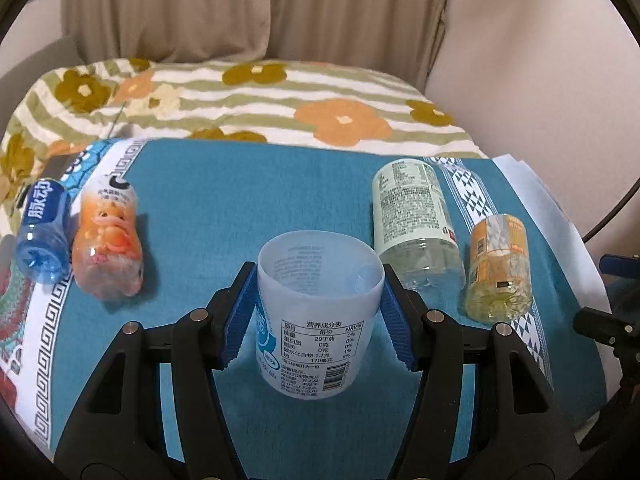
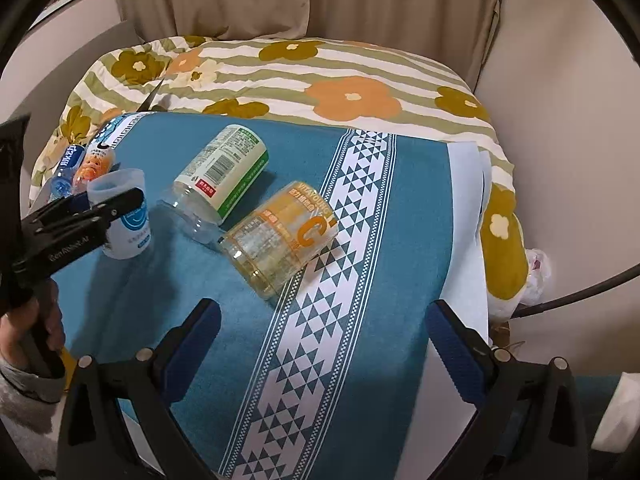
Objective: Flip cup upright
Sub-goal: 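Set the clear cup upright on the cloth and open the left tool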
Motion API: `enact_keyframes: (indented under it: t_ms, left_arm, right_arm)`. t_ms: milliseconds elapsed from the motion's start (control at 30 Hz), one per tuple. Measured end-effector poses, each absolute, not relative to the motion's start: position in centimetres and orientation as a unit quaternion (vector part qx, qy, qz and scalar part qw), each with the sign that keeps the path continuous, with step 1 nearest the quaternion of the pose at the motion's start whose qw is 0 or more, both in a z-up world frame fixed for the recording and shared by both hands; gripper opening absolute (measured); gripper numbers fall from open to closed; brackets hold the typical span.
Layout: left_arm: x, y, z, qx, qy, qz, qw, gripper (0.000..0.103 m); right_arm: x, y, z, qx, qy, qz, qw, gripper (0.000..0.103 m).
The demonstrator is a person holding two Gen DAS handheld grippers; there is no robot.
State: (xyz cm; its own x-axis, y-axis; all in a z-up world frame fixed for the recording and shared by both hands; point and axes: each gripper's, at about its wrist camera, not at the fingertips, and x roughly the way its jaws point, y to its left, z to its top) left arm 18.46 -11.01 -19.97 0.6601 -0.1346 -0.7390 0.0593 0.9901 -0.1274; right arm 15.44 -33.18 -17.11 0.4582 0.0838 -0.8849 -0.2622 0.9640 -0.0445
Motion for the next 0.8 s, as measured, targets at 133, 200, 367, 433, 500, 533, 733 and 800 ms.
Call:
enact_keyframes:
  t_ms: [133,200,367,433,500,533,733,800]
  left_arm:
    - [18.0,-11.1,-20.1,-0.041,0.405,-0.054,0.912,0.064]
    - [17.7,-11.1,-20.0,-0.039,0.408,-0.055,0.911,0.064]
    - [17.0,-11.0,-19.9,-0.038,0.427,-0.057,0.902,0.064]
    - [16.7,-11.0,-19.8,-0.038,0.435,-0.056,0.898,0.064]
    - [16.5,-11.0,-19.8,-0.033,0.442,-0.053,0.895,0.064]
    - [16.3,-11.0,-19.9,-0.032,0.445,-0.053,0.894,0.065]
    - [16.0,-11.1,-20.0,-0.022,0.450,-0.052,0.891,0.069]
    - [16.1,-11.2,-20.2,-0.009,0.456,-0.045,0.889,0.069]
  right_arm:
    - [14.9,-32.5,-17.4,-0.104,0.509,0.104,0.848,0.102]
    - [14.9,-32.3,-17.5,-0.104,0.509,0.105,0.848,0.102]
    - [14.6,-32.0,-17.6,-0.099,0.510,0.109,0.847,0.102]
    - [14.5,-32.0,-17.5,-0.093,0.509,0.110,0.848,0.102]
    - [14.6,-32.0,-17.4,-0.087,0.509,0.112,0.849,0.102]
    - [14.6,-32.0,-17.4,-0.085,0.510,0.112,0.849,0.102]
    - [14.5,-32.1,-17.7,-0.069,0.514,0.112,0.848,0.102]
    - [14.3,-32.0,-17.8,-0.068,0.515,0.111,0.847,0.102]
